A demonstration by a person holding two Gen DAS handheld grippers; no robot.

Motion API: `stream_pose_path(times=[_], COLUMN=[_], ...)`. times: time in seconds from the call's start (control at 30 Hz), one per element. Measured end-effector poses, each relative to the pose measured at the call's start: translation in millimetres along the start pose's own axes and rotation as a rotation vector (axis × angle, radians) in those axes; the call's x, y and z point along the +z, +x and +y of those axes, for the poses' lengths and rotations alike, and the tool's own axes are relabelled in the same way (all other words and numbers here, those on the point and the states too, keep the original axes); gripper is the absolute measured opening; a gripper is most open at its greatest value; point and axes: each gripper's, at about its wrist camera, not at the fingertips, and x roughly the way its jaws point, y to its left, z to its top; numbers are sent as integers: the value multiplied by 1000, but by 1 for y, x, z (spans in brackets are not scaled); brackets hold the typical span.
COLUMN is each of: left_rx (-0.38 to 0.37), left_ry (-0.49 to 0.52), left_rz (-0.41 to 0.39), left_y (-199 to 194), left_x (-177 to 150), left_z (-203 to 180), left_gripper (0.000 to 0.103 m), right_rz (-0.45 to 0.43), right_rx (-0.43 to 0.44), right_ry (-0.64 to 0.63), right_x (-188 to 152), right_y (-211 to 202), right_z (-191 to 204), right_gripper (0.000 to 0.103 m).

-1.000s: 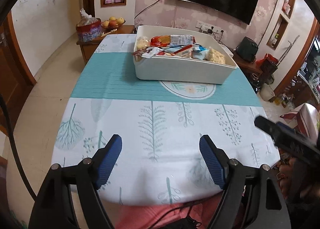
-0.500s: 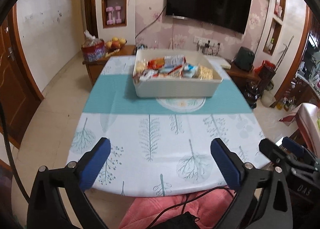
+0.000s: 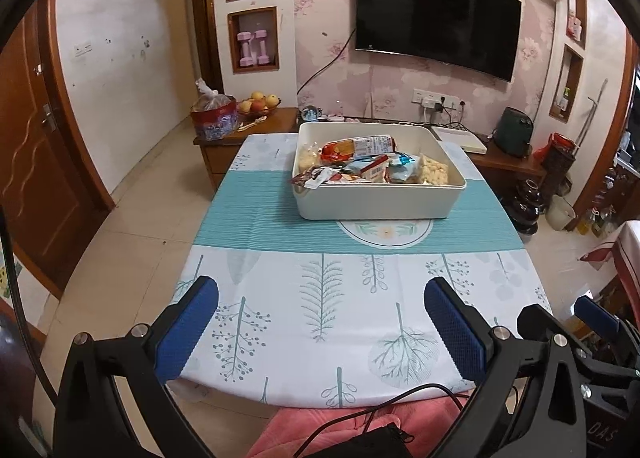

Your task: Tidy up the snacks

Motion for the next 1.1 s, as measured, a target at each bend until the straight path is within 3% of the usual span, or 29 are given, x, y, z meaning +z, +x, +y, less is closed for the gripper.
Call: stream_pose_path(times=[1.1], left_rx=[23], left_ry=[-19], left_rz=[20], left_y=[11], left_x=[-6], left_z=[9], left_gripper=[102], right_rz=[55], right_rx=[-1], right_ry=[-6], right_x=[-5], right_y=[18], right_z=[6], right_gripper=[103])
